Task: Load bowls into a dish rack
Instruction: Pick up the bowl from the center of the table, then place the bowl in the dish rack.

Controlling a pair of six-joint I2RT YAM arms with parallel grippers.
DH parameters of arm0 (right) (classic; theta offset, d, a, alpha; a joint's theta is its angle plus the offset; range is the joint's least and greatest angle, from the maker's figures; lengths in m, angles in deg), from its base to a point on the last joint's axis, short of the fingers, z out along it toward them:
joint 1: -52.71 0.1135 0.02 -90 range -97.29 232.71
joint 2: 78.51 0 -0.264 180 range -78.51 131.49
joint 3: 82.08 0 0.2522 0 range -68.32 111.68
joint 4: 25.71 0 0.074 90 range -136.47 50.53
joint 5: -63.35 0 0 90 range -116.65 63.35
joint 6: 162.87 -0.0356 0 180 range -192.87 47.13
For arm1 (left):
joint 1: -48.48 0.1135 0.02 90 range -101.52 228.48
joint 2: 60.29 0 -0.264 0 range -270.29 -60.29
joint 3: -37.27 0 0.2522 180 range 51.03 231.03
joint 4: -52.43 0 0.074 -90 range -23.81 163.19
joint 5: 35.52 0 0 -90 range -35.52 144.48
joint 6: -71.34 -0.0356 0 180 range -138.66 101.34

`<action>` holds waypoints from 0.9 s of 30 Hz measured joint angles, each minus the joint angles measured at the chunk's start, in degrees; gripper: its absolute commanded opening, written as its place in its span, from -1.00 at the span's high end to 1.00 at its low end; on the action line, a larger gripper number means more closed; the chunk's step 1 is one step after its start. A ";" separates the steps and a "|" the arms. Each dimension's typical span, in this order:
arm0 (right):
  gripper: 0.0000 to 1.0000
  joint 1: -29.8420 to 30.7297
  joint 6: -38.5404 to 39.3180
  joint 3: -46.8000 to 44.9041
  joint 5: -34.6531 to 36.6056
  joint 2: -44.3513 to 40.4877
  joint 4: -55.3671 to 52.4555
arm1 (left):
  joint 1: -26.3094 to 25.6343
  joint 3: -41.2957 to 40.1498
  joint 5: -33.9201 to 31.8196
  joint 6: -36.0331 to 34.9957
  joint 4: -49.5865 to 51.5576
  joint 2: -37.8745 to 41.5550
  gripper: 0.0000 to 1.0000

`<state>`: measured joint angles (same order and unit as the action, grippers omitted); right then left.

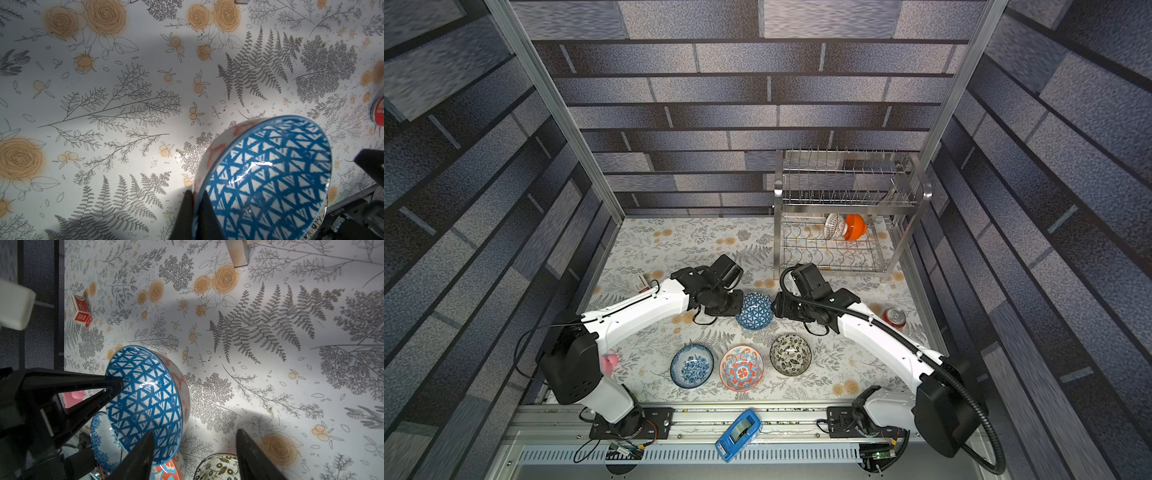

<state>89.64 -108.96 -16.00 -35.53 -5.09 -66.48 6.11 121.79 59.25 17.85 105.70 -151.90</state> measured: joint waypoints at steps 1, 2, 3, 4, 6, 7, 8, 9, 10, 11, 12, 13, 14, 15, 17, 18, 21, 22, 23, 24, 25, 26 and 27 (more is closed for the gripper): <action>-0.07 0.28 -0.02 0.39 -0.20 0.74 0.20 | -0.09 -0.13 0.09 0.02 -0.02 0.31 1.00; -0.04 0.57 -0.04 0.83 -0.26 1.44 0.20 | -0.09 -0.22 0.20 0.02 0.00 0.50 1.00; -0.03 0.81 0.04 1.25 -0.28 2.01 0.28 | -0.15 -0.28 0.26 0.02 0.02 0.66 1.00; -0.02 1.03 0.09 1.66 -0.26 2.62 0.28 | -0.31 -0.39 0.39 0.04 -0.02 0.83 1.00; -0.02 1.46 0.13 2.27 -0.24 3.56 0.26 | -0.42 -0.59 0.57 0.17 0.00 1.16 1.00; -0.01 1.66 0.15 2.51 -0.22 3.96 0.26 | -0.48 -0.66 0.61 0.24 0.00 1.25 1.00; 0.03 1.86 0.17 2.78 -0.20 4.37 0.26 | -0.52 -0.66 0.61 0.42 0.00 1.27 1.00; 0.06 1.99 0.35 2.97 -0.20 4.63 0.22 | -0.57 -0.70 0.61 0.52 -0.02 1.27 1.00; 0.10 2.08 0.55 3.19 -0.20 4.92 0.13 | -0.66 -0.76 0.61 0.68 -0.04 1.27 1.00; 0.14 2.16 0.79 3.52 -0.17 5.22 -0.13 | -0.72 -0.87 0.61 0.90 -0.02 1.27 1.00; 0.16 2.25 1.07 3.80 -0.15 5.51 -0.20 | -0.79 -0.87 0.63 1.07 0.00 1.27 1.00; 0.19 2.36 1.22 4.07 -0.17 5.81 -0.24 | -0.83 -0.92 0.63 1.20 0.00 1.27 1.00; 0.23 2.51 1.38 4.42 -0.15 6.14 -0.48 | -0.85 -0.92 0.63 1.27 0.00 1.27 1.00; 0.26 2.62 1.55 4.68 -0.15 6.45 -0.66 | -0.85 -0.94 0.66 1.31 -0.02 1.27 1.00; 0.32 2.82 1.70 5.05 -0.17 6.97 -0.98 | -0.85 -1.03 0.66 1.44 -0.02 1.27 1.00; 0.34 2.89 1.84 5.25 -0.17 7.21 -1.22 | -0.85 -1.05 0.66 1.49 -0.04 1.27 1.00; 0.41 3.10 2.16 5.81 -0.15 7.93 -1.60 | -1.05 -1.22 0.61 1.49 -0.07 1.29 1.00; 0.43 3.21 2.29 6.03 -0.11 8.17 -1.79 | -1.07 -1.33 0.61 1.49 -0.09 1.31 1.00; 0.46 3.28 2.45 6.27 -0.11 8.41 -2.03 | -1.11 -1.42 0.61 1.49 -0.07 1.36 1.00; 0.49 3.37 2.64 6.54 0.04 8.63 -2.29 | -1.11 -1.55 0.61 1.49 -0.07 1.44 1.00; 0.53 3.37 2.78 6.58 0.04 8.76 -2.51 | -1.11 -1.70 0.61 1.49 -0.04 1.57 1.00; 0.60 3.37 2.97 6.75 0.09 8.92 -2.91 | -1.11 -1.75 0.59 1.51 0.00 1.64 1.00; 0.65 3.43 3.21 7.19 0.17 9.22 -3.50 | -1.11 -1.79 0.57 1.51 -0.02 1.70 1.00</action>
<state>93.07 -105.75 -8.81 -35.36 4.14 -69.97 4.99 120.00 59.82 19.36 105.68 -150.19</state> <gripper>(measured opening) 0.212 0.091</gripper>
